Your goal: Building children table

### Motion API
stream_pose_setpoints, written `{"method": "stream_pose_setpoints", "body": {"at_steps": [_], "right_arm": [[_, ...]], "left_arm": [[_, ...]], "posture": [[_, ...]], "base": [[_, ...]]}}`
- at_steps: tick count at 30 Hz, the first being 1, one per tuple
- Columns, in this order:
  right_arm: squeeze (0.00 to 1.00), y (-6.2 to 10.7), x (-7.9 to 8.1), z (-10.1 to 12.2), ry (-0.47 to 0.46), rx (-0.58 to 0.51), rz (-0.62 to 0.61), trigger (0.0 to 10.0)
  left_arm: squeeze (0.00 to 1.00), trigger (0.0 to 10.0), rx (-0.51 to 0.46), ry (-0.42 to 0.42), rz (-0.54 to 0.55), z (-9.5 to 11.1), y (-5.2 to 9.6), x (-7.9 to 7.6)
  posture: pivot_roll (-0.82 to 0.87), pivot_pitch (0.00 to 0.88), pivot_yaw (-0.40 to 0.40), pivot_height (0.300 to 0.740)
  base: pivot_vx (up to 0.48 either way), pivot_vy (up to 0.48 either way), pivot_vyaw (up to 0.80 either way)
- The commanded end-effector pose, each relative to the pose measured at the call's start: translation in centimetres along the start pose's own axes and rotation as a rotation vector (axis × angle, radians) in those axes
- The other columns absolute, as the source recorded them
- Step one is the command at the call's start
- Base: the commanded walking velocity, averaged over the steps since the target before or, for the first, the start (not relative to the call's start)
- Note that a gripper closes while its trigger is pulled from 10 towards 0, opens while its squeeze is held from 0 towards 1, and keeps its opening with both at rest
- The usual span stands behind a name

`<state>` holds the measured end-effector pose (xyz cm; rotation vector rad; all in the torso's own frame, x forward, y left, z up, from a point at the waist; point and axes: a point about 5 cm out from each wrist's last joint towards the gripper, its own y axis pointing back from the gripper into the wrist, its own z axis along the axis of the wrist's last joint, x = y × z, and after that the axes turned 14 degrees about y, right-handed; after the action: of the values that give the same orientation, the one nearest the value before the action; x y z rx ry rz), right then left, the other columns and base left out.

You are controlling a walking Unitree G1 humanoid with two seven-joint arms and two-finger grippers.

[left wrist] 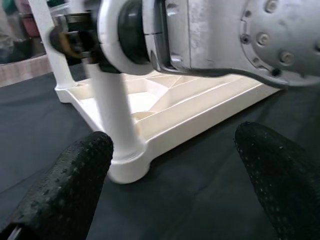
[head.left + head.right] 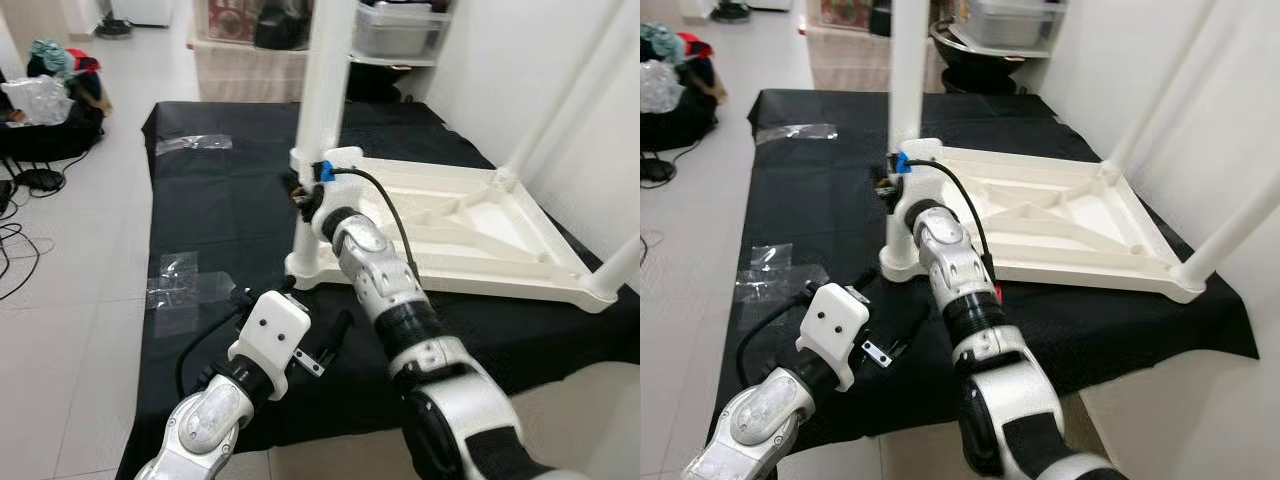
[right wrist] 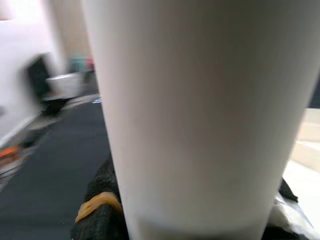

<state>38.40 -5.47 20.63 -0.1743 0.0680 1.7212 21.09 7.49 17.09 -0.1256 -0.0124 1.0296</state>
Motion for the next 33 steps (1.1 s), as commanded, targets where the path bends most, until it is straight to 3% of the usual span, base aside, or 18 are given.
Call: {"method": "stream_pose_setpoints", "body": {"at_steps": [1,4,5,6,8,9,14,17,18,19,20,21,22,24,25,28,33], "right_arm": [[0.0,0.2,-1.8,0.1,0.013,0.006,-0.131,0.0],[0.0,0.4,-1.3,0.4,-0.01,0.009,-0.163,0.0],[0.0,0.4,-1.0,0.5,-0.027,0.014,-0.153,2.7],[0.0,0.1,-0.1,0.6,-0.075,0.015,-0.117,10.0],[0.0,0.0,0.1,0.6,-0.076,0.011,-0.113,10.0],[1.0,0.0,0.4,0.8,-0.089,-0.005,-0.084,10.0],[1.0,0.1,0.4,1.1,-0.101,-0.036,-0.02,10.0],[1.0,-0.1,0.1,0.9,-0.06,-0.047,0.074,10.0],[0.0,-0.3,0.5,0.4,-0.059,-0.021,0.223,10.0],[0.0,-0.3,0.5,0.4,-0.059,-0.021,0.223,10.0],[0.0,-0.2,0.8,0.0,-0.066,0.0,0.328,10.0],[0.0,0.4,1.2,-0.4,-0.046,-0.01,0.549,10.0],[0.0,0.4,1.2,-0.4,-0.046,-0.01,0.549,10.0],[0.0,2.5,0.8,-1.2,-0.024,-0.028,0.926,10.0],[0.0,3.3,0.3,-1.2,-0.015,-0.047,1.048,10.0],[0.0,3.7,-0.4,-0.9,-0.008,-0.086,1.117,10.0],[0.0,3.1,-1.1,-0.1,-0.012,-0.119,1.109,10.0]], "left_arm": [[0.0,10.0,0.0,0.007,-0.007,0.0,-0.1,-0.2],[0.0,10.0,0.0,0.007,-0.004,-0.1,0.0,-0.2],[0.0,10.0,0.001,0.009,-0.003,-0.1,0.0,-0.2],[0.0,10.0,0.001,0.011,-0.001,-0.1,0.0,-0.2],[0.0,10.0,0.001,0.012,-0.001,-0.2,0.0,-0.2],[0.0,10.0,0.0,0.011,0.0,-0.1,0.0,-0.2],[0.0,10.0,-0.001,0.012,-0.002,-0.1,0.0,-0.2],[0.0,10.0,0.0,0.011,-0.003,-0.2,0.0,-0.2],[0.0,10.0,0.0,0.011,-0.004,-0.2,-0.1,-0.2],[0.0,10.0,0.0,0.011,-0.004,-0.2,-0.1,-0.2],[0.0,10.0,0.001,0.01,-0.004,-0.2,-0.1,-0.2],[0.0,10.0,0.001,0.01,-0.006,-0.2,-0.1,-0.2],[0.0,10.0,0.001,0.01,-0.006,-0.2,-0.1,-0.2],[0.0,10.0,0.001,0.008,-0.011,-0.2,-0.2,-0.2],[0.0,10.0,0.001,0.007,-0.011,-0.2,-0.2,-0.2],[0.0,10.0,-0.001,0.007,-0.012,-0.1,-0.3,-0.3],[0.0,10.0,0.0,0.004,-0.005,-0.1,0.0,-0.1]], "posture": [[0.09,0.033,-0.133,0.74],[0.09,0.034,-0.135,0.74],[0.09,0.034,-0.136,0.74],[0.09,0.034,-0.136,0.74],[0.09,0.034,-0.136,0.74],[0.08,0.035,-0.135,0.74],[0.08,0.034,-0.135,0.74],[0.08,0.031,-0.133,0.74],[0.08,0.027,-0.13,0.74],[0.08,0.027,-0.13,0.74],[0.08,0.027,-0.13,0.74],[0.08,0.019,-0.126,0.74],[0.08,0.019,-0.126,0.74],[0.08,0.017,-0.127,0.74],[0.09,0.017,-0.128,0.74],[0.09,0.017,-0.128,0.74],[0.09,0.025,-0.126,0.74]], "base": [[0.0,0.0,0.0],[0.0,0.0,0.0],[0.0,0.0,0.0],[0.0,0.0,0.0],[0.0,0.0,0.0],[0.0,0.0,0.0],[0.0,0.0,0.0],[0.0,0.0,0.0],[0.0,0.0,0.0],[0.0,0.0,0.0],[0.0,0.0,0.0],[0.0,0.0,0.0],[0.0,0.0,0.0],[0.0,0.0,0.0],[0.0,0.0,0.0],[0.0,0.0,0.0],[0.0,0.0,0.0]]}}
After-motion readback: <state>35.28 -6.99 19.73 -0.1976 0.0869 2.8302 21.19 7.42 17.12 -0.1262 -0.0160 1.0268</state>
